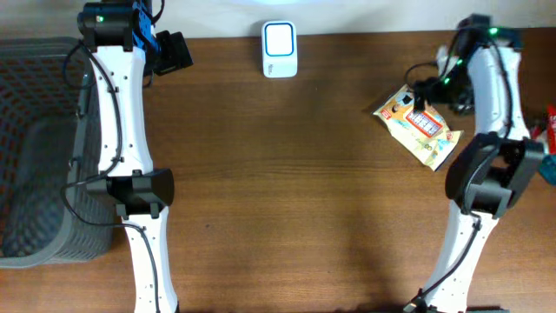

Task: Scan the item barcode
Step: 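Carry the red bag right and reach toward the yellow snack bag, then grasp the yellow snack bag with the right gripper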

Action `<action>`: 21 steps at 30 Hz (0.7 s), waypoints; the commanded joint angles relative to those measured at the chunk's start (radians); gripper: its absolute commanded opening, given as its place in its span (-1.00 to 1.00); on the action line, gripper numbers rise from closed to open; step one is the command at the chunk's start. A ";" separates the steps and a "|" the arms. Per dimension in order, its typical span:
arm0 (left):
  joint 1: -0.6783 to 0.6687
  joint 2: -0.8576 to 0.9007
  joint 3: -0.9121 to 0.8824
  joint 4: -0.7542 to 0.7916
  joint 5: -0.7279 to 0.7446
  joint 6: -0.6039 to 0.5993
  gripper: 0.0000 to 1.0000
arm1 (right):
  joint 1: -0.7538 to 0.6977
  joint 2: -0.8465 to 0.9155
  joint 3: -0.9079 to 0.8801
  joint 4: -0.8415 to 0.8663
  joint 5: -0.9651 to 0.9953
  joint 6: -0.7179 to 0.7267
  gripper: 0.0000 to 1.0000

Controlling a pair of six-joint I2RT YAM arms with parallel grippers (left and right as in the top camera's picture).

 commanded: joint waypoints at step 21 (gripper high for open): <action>0.001 -0.001 -0.003 -0.002 0.008 0.008 0.98 | 0.063 -0.031 0.062 -0.236 -0.527 -0.003 0.05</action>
